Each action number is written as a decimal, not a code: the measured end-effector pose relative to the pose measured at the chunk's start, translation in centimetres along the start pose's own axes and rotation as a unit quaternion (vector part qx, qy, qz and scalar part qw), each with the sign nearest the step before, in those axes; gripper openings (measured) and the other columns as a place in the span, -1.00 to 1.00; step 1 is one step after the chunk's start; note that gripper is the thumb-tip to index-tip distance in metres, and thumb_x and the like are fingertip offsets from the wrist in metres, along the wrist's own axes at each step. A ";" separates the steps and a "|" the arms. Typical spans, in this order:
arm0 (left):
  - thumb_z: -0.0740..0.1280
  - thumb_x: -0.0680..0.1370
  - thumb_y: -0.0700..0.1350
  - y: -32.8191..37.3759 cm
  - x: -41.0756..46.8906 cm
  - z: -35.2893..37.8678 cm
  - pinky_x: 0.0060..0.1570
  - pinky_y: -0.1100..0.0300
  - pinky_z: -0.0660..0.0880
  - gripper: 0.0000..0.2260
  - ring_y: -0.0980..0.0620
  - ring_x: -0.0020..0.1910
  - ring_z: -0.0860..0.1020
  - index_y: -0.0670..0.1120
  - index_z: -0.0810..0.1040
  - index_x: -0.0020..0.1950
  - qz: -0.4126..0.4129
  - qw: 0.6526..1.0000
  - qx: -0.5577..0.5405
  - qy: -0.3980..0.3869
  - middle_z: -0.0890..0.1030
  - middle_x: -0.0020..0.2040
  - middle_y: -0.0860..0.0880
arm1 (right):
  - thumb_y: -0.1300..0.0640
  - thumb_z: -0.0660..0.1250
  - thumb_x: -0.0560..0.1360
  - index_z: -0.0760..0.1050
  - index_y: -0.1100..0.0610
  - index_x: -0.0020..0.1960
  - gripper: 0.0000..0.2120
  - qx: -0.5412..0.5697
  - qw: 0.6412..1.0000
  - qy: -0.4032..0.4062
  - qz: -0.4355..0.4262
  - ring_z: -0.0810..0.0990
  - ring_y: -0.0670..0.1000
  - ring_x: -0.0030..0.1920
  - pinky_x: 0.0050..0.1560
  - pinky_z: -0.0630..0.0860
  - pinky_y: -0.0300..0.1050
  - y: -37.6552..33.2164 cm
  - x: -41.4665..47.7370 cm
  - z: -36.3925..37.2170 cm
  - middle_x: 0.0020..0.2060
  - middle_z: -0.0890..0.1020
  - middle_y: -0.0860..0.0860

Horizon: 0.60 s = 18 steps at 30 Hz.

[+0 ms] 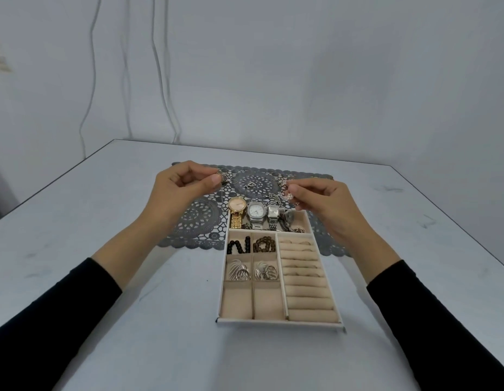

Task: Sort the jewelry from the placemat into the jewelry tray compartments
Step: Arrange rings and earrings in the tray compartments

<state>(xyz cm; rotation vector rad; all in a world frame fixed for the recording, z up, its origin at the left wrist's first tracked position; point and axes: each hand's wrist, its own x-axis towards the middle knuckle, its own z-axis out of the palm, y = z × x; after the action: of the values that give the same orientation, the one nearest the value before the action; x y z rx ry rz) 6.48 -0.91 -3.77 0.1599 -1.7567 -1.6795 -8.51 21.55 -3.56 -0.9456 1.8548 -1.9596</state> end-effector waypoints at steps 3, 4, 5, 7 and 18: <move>0.49 0.36 -0.16 0.3 -0.8 0.3 -0.06 0.29 0.58 -0.83 0.09 -0.17 0.67 -0.12 0.65 -0.06 0.004 1.000 0.004 0.000 0.71 -0.23 0.02 | 0.20 0.46 0.43 0.68 0.15 0.00 -0.84 -0.022 1.000 -0.021 -0.001 0.65 -0.03 -0.17 -0.12 0.58 -0.21 -0.1 -1.0 0.0 -0.17 0.71 0.07; 0.49 0.36 -0.16 0.4 -1.0 0.4 -0.06 0.28 0.59 -0.83 0.09 -0.17 0.67 -0.12 0.65 -0.06 0.005 1.000 0.006 -0.001 0.71 -0.23 0.02 | 0.21 0.45 0.43 0.68 0.16 0.01 -0.84 -0.030 0.999 -0.031 -0.003 0.64 -0.01 -0.18 -0.12 0.59 -0.20 -0.1 -1.3 0.1 -0.17 0.71 0.09; 0.49 0.36 -0.16 0.5 -1.2 0.4 -0.06 0.28 0.59 -0.82 0.10 -0.17 0.67 -0.12 0.65 -0.06 0.006 1.000 0.007 -0.003 0.71 -0.23 0.03 | 0.22 0.45 0.43 0.67 0.18 0.02 -0.83 -0.038 0.998 -0.041 -0.003 0.63 0.01 -0.19 -0.12 0.59 -0.18 -0.1 -1.6 0.2 -0.18 0.71 0.12; 0.48 0.36 -0.16 0.7 -1.5 0.6 -0.06 0.27 0.60 -0.82 0.10 -0.18 0.67 -0.13 0.65 -0.06 0.011 1.000 0.009 -0.007 0.70 -0.24 0.03 | 0.24 0.45 0.43 0.67 0.20 0.02 -0.83 -0.055 0.996 -0.069 -0.001 0.62 0.01 -0.22 -0.10 0.60 -0.16 -0.2 -2.0 0.4 -0.20 0.70 0.13; 0.50 0.35 -0.14 1.0 -1.9 0.8 0.01 0.19 0.62 -0.91 0.07 -0.20 0.67 0.02 0.70 -0.19 0.030 0.999 -0.012 -0.003 0.70 -0.25 0.02 | 0.20 0.45 0.47 0.67 0.21 -0.02 -0.88 -0.189 0.966 -0.170 0.043 0.38 -0.09 -0.55 -0.50 0.32 -0.29 0.2 -2.7 2.3 -0.54 0.56 -0.03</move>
<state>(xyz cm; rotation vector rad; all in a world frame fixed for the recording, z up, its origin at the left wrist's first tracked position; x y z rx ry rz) 7.89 0.91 -3.49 0.0921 -1.7285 -1.6588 -5.15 21.40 -4.53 -1.1973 2.0527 -1.3114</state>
